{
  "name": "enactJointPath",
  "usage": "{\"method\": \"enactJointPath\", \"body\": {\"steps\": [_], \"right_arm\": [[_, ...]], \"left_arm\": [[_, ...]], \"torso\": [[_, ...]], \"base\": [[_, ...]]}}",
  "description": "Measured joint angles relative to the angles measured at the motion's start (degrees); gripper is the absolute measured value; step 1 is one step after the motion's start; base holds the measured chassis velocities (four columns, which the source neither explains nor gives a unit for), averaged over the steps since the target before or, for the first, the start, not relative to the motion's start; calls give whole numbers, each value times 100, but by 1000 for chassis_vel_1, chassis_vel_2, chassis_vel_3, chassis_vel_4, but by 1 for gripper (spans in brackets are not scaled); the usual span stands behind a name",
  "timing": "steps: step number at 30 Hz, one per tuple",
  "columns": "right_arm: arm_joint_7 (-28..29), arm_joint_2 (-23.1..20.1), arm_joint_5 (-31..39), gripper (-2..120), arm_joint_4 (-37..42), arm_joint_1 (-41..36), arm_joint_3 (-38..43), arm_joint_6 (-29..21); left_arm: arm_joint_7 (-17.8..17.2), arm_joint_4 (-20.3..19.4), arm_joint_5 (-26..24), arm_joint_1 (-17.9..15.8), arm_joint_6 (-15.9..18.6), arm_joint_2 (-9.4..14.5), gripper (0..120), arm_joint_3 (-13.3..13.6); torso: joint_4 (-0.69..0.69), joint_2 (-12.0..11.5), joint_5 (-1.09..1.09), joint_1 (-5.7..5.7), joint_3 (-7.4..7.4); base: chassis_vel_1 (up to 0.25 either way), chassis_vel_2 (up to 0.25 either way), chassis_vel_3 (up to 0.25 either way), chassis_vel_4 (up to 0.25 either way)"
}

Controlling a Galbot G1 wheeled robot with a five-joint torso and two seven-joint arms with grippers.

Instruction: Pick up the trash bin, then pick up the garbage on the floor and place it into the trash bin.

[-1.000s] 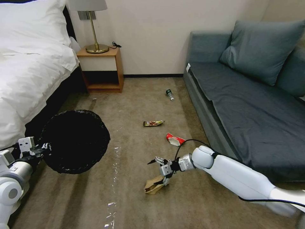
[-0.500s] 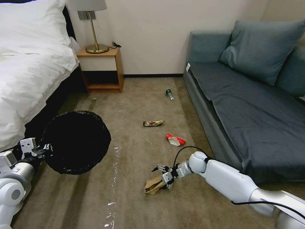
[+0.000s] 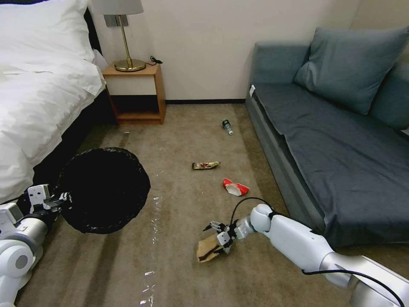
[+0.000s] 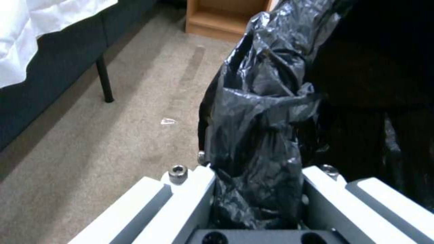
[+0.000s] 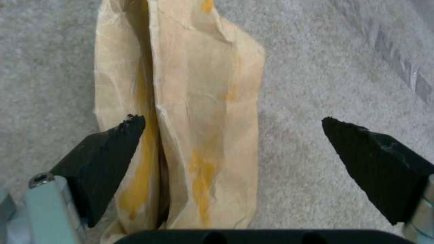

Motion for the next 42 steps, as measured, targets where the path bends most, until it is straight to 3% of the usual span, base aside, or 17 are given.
{"method": "enactJointPath", "body": {"steps": [5,24,30,42], "right_arm": [[-5,-126,110,100,-17,35,20,-3],[79,339,-257,99,-522,-106,276,134],[93,494,-397,89,-768,-106,373,160],[127,672,-391,42,-952,-101,410,163]], "left_arm": [[-15,-31,1,4,-1,-59,0,16],[-90,-169,-131,48,-2,-21,0,4],[-95,-160,-117,30,-2,-16,0,58],[-96,-196,-135,27,-9,30,0,79]], "torso": [[-1,0,-2,0,0],[1,0,-1,0,0],[0,0,-1,-1,0],[1,0,-1,0,0]], "base": [[0,0,0,0],[0,0,0,0],[0,0,0,0],[0,0,0,0]]}}
